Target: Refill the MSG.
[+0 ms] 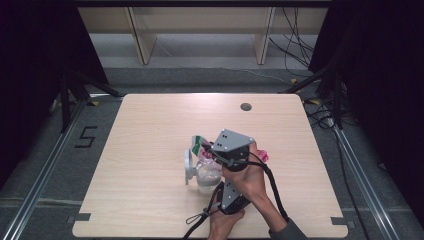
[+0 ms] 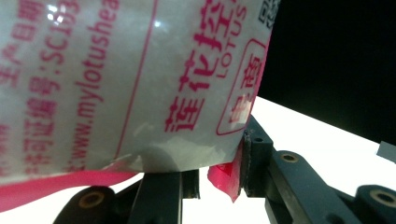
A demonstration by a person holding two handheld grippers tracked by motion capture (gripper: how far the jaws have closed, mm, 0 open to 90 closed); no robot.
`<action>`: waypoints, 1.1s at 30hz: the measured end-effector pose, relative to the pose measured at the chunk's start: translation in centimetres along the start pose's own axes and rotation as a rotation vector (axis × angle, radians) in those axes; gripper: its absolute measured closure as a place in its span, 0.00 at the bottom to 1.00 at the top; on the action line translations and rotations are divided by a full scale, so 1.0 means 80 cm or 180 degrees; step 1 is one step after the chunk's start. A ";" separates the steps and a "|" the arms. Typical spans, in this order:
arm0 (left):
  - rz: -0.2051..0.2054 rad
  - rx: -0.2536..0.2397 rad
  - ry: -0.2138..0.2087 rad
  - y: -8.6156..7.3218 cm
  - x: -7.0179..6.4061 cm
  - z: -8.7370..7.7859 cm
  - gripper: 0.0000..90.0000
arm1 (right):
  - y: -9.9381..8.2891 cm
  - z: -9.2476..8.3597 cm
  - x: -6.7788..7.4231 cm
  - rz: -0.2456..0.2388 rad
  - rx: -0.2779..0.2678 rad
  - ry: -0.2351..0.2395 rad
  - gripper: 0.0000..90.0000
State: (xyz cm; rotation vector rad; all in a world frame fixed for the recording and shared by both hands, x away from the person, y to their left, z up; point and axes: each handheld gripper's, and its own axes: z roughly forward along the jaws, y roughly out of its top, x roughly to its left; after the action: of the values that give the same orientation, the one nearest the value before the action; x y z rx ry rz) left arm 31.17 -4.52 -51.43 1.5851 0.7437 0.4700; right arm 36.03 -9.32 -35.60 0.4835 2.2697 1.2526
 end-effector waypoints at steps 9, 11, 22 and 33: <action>0.0021 -0.0046 0.0005 0.000 -0.002 0.000 0.81 | 0.001 -0.001 0.001 -0.0011 -0.0014 -0.0007 1.00; -0.0239 -0.0256 -0.0031 0.000 -0.008 0.004 0.81 | 0.002 0.000 0.003 -0.0031 -0.0009 -0.0009 1.00; -0.0238 -0.0259 -0.0043 0.001 -0.007 0.005 0.81 | 0.004 -0.001 0.005 -0.0055 -0.0018 0.0001 1.00; -0.0254 -0.0254 -0.0034 0.002 -0.006 0.004 0.81 | 0.006 0.002 0.007 -0.0094 -0.0012 0.0002 1.00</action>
State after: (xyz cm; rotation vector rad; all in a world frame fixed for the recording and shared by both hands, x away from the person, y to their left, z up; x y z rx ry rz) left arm 31.08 -5.09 -51.28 1.4770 0.7679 0.4275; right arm 35.66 -8.66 -35.39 0.4465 2.2664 1.2425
